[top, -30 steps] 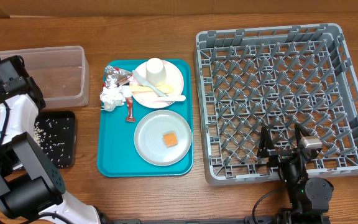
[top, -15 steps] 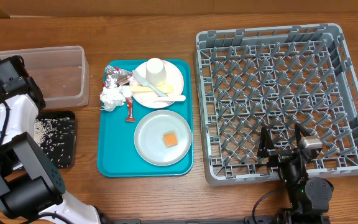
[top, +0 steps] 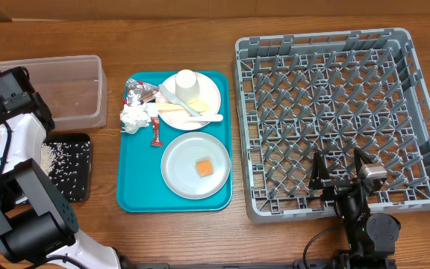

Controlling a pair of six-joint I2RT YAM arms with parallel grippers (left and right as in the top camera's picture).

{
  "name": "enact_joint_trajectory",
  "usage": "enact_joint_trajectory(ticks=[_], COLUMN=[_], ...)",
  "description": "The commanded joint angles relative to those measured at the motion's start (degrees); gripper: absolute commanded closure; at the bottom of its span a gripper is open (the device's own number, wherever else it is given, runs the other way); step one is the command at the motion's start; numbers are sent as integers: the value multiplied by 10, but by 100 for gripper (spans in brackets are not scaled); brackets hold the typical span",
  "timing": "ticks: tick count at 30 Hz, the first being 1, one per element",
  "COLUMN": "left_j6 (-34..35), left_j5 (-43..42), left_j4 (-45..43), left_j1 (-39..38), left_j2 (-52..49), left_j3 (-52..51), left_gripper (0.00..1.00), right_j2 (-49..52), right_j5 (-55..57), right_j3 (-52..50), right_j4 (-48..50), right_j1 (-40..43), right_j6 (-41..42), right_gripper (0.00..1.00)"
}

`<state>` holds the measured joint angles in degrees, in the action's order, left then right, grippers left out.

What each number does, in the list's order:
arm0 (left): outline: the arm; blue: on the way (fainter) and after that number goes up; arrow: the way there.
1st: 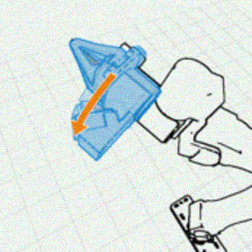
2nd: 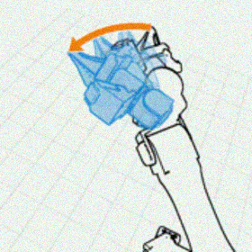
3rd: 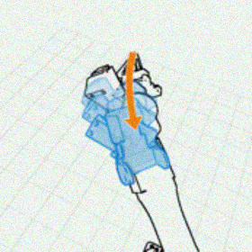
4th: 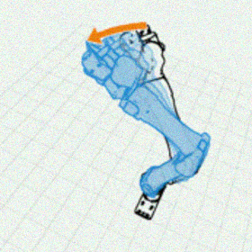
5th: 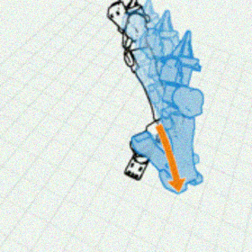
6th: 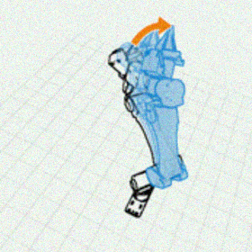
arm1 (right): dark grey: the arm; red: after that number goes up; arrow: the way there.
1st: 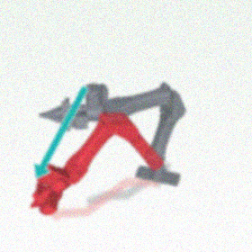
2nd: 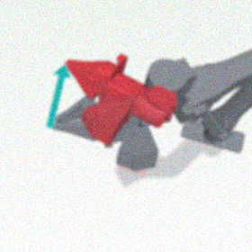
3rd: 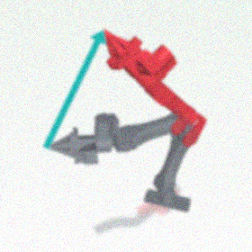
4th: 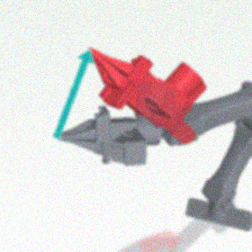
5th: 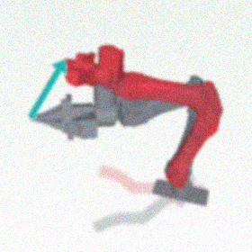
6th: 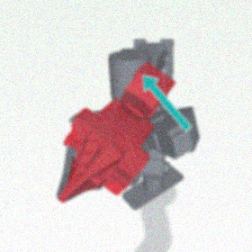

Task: Sort waste into correct bins and load items into the dishwasher rack
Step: 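Tilt the bowl with the left gripper to pour rice onto black tray, then carry the emptied bowl back and lower it onto the teal tray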

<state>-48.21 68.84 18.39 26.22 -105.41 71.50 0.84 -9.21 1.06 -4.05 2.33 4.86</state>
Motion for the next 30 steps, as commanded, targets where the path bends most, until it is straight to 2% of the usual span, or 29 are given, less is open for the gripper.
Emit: enact_joint_trajectory(ticks=[1,9,14,23,26,30], left_j6=[6,7,54,90,130,209], left_j5=[6,6,-3,-215,-283,-416], left_j4=[-3,-3,5,152,190,246], left_j1=[-4,-5,-5,5,11,12], left_j2=[-6,-5,19,133,159,179], left_j3=[1,1,1,5,16,54], left_gripper=[96,96,96,96,96,96], right_j2=[-7,-7,-7,-7,-7,-7], right_j5=[-3,-3,-3,-3,-3,-3], right_j3=[-6,-6,-6,-6,-6,-6], right_j4=[3,3,3,3,3,3], right_j1=[3,3,3,3,3,3], right_j6=[-2,-2,-2,-2,-2,-2], right_gripper=[0,0,0,0,0,0])
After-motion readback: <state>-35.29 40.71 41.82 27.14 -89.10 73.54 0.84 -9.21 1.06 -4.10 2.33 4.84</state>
